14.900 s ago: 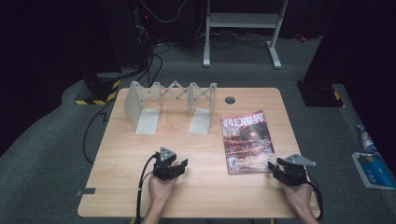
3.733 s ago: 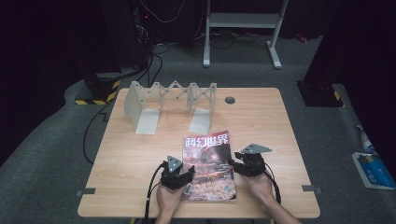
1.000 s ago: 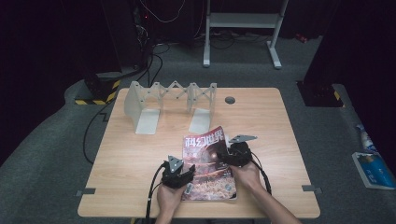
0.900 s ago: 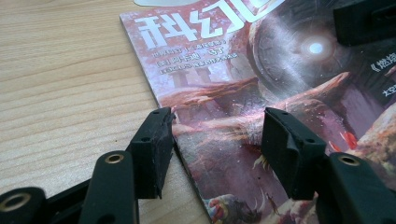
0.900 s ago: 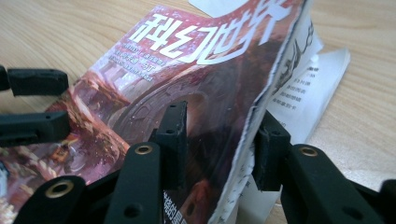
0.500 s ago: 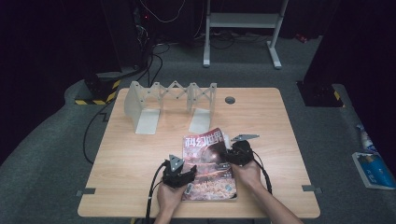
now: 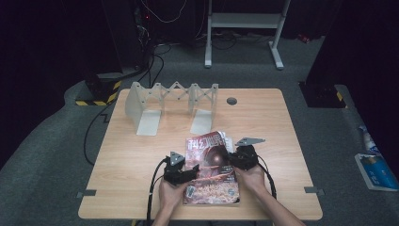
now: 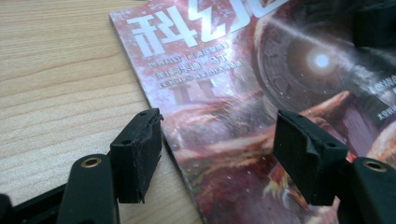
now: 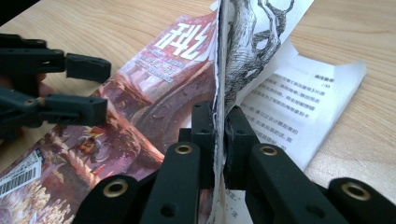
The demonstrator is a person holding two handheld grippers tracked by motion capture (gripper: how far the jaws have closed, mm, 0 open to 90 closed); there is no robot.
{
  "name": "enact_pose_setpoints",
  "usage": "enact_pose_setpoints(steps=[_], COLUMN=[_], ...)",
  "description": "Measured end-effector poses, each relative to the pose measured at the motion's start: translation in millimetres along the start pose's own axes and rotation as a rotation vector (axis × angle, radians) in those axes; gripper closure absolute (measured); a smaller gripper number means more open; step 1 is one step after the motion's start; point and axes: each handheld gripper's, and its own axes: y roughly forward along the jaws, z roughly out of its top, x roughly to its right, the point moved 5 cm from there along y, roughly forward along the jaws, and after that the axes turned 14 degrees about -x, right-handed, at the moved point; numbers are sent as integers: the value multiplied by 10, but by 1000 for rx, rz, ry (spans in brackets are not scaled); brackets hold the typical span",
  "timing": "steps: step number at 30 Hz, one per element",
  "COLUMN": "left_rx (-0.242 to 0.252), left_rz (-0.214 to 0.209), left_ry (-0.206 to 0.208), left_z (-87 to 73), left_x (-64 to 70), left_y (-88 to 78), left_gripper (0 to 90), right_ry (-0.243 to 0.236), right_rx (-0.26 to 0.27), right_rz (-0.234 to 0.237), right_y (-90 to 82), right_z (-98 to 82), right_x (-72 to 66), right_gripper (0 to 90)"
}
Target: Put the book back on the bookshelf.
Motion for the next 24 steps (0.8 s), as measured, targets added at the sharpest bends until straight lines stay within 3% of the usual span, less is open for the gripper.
enact_pose_setpoints(steps=[4, 10, 19, 24], left_rx=[3, 8, 12, -45], left_rz=[0, -24, -46, -65], left_ry=[23, 10, 23, 54], left_z=[1, 11, 15, 71], left_x=[-6, -4, 9, 46], left_y=[5, 14, 28, 51], left_gripper=[307, 290, 223, 168], right_ry=[-20, -35, -62, -76], right_rx=[8, 36, 58, 75], right_rz=[-5, 0, 10, 14], right_y=[-41, -97, -185, -226], right_z=[-21, -20, -17, -15], right_x=[-28, -72, -127, -150], right_gripper=[855, 860, 862, 863])
